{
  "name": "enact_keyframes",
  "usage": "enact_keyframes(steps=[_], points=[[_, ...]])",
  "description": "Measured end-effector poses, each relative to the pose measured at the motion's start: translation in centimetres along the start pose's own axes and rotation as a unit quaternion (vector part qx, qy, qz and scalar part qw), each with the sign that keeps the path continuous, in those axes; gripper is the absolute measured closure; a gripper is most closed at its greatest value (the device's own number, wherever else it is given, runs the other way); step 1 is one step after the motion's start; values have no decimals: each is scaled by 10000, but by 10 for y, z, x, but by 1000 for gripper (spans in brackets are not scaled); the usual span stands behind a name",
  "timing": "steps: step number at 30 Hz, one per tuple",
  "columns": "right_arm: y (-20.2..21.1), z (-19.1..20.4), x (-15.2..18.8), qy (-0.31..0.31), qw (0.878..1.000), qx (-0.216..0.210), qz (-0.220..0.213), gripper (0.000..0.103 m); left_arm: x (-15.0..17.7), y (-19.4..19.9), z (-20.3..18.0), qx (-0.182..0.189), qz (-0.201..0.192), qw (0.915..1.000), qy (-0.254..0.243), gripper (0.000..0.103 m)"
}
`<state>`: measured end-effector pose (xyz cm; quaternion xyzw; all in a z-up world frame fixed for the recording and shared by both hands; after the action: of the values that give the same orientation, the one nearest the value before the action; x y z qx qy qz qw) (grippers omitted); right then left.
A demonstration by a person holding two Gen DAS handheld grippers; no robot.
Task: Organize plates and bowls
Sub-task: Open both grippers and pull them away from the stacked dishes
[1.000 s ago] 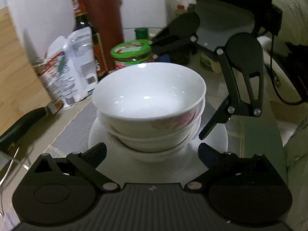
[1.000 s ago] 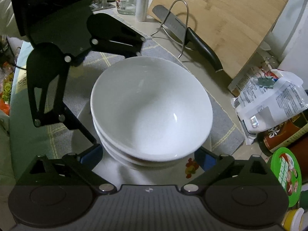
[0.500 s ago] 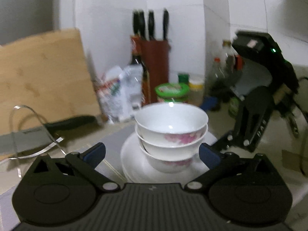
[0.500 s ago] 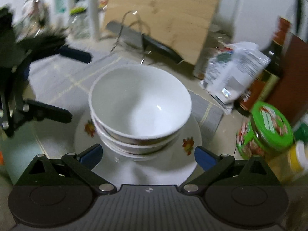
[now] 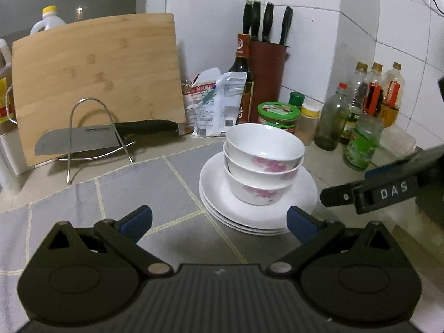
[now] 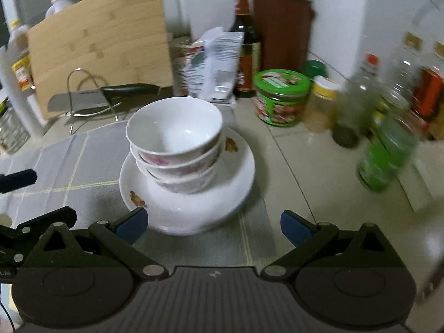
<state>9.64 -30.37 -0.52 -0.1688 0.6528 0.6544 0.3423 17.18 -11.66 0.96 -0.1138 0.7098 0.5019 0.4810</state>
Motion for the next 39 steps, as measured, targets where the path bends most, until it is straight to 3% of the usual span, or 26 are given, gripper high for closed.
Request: enact_keyframes(steps=[11, 14, 39], points=[[45, 23, 19, -99, 9996, 128, -214, 0, -5, 26, -6, -189, 49, 9998, 87, 1], [46, 28, 18, -91, 9996, 126, -218, 0, -6, 28, -6, -337, 38, 9994, 82, 1], [50, 34, 15, -10, 9995, 175, -281, 0, -9, 35, -5, -457, 43, 9989, 65, 1]])
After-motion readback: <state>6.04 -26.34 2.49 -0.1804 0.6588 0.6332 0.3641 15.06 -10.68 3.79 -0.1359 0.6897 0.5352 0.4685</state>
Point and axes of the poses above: each gripper's, at about its wrist camera, not at the fingertips, and y roughly against the way its jaws point, z to its left, x to its underside, the point moved 1 cm from there along -y, roughly the way its jaws point, and after that the axes turned 2 degrees about -x, right-handed, at the moved point
